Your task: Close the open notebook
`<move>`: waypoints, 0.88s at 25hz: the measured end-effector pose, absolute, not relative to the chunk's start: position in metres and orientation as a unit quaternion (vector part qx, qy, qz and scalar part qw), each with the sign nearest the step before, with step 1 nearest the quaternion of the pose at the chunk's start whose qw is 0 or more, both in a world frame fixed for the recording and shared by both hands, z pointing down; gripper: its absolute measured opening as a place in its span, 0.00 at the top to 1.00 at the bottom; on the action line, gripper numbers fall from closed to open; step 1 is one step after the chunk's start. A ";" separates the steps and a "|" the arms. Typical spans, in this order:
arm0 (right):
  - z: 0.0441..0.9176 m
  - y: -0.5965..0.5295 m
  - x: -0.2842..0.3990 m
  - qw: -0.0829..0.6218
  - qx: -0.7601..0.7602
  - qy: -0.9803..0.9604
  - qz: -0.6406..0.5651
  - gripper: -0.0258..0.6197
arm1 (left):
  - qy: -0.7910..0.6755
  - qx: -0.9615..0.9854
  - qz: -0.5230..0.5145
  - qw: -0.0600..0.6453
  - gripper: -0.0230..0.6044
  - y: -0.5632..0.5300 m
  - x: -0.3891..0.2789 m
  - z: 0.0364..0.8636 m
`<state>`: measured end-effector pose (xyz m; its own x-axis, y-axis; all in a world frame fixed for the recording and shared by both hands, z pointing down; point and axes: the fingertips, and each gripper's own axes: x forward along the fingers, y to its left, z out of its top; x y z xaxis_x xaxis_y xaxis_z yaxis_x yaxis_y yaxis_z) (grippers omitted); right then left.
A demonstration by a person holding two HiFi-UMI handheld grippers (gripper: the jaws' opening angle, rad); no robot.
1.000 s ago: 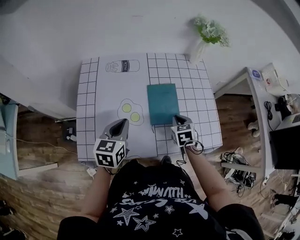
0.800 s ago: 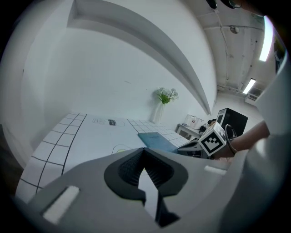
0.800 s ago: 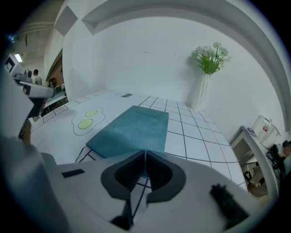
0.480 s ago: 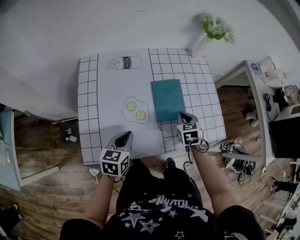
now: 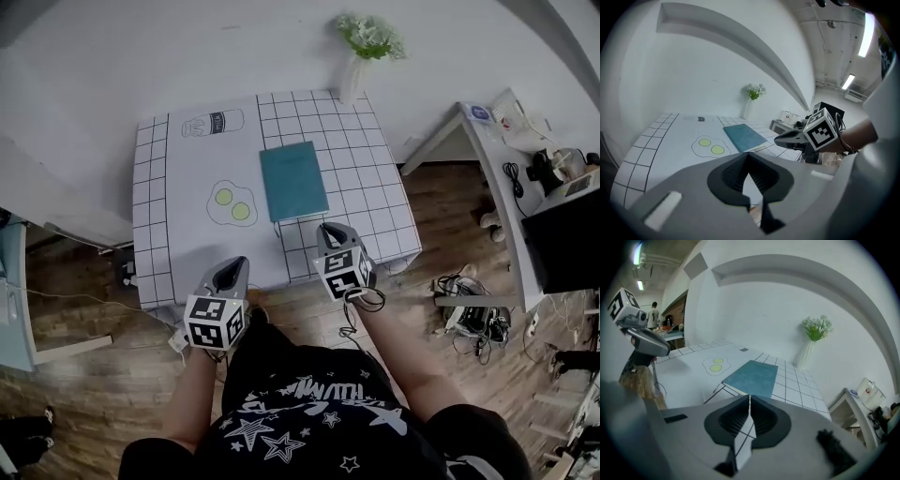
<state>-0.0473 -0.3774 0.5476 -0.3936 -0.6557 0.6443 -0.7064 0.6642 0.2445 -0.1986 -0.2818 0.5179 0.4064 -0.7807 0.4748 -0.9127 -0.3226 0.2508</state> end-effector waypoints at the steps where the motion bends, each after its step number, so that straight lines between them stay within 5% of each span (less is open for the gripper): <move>1: 0.544 -0.371 -0.043 0.362 0.405 -0.839 0.035 0.93 | -0.532 0.800 0.132 0.243 0.95 -0.276 -0.190 0.514; 22: 0.477 -0.199 0.070 0.241 0.299 -0.923 -0.004 0.94 | -0.624 0.750 0.090 0.202 0.95 -0.108 -0.042 0.470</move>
<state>0.0702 -0.1990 0.4773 -0.7043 -0.5546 0.4432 -0.5511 0.8207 0.1511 -0.0425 -0.1080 0.4701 0.2056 -0.8988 0.3871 -0.9717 -0.1403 0.1901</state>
